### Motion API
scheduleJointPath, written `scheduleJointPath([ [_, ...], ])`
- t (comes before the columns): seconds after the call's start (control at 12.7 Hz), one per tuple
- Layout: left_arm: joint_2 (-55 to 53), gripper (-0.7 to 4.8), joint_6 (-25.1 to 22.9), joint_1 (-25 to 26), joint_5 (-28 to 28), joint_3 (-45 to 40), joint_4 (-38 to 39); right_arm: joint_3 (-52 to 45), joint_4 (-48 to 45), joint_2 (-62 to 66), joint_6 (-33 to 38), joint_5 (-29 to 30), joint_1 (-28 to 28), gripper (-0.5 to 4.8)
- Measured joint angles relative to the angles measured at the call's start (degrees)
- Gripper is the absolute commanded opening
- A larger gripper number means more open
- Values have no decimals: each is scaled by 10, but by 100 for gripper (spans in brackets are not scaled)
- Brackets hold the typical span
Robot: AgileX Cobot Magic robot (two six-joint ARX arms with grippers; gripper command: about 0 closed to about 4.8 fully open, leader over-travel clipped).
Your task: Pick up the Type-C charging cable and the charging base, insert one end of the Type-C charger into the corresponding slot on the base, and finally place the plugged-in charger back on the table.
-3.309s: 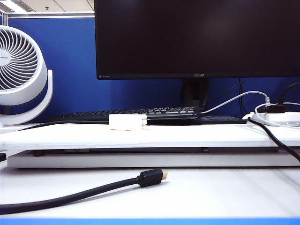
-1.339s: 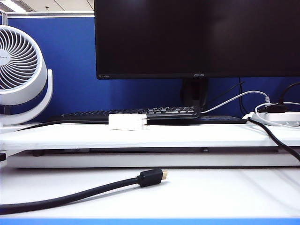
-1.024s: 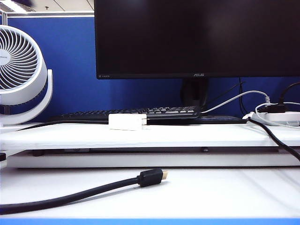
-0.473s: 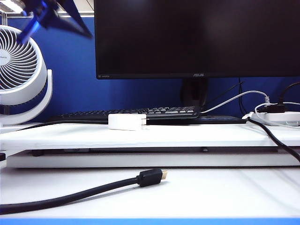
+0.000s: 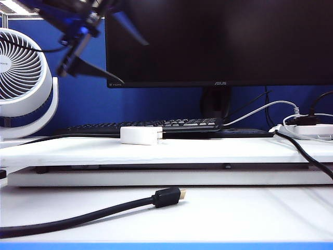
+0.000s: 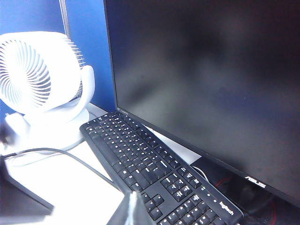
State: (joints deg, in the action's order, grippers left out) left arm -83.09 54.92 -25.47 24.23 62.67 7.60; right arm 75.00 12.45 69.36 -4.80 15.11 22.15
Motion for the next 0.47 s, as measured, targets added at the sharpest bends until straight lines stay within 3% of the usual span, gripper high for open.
scheduleJointPath([
  [0.24, -39, 473, 66, -42, -36, 0, -8, 1, 1, -8, 0, 1, 0, -5],
  [0.47, -88, 473, 116, -45, -76, 0, 1, 1, 2, -26, 0, 1, 0, -5],
])
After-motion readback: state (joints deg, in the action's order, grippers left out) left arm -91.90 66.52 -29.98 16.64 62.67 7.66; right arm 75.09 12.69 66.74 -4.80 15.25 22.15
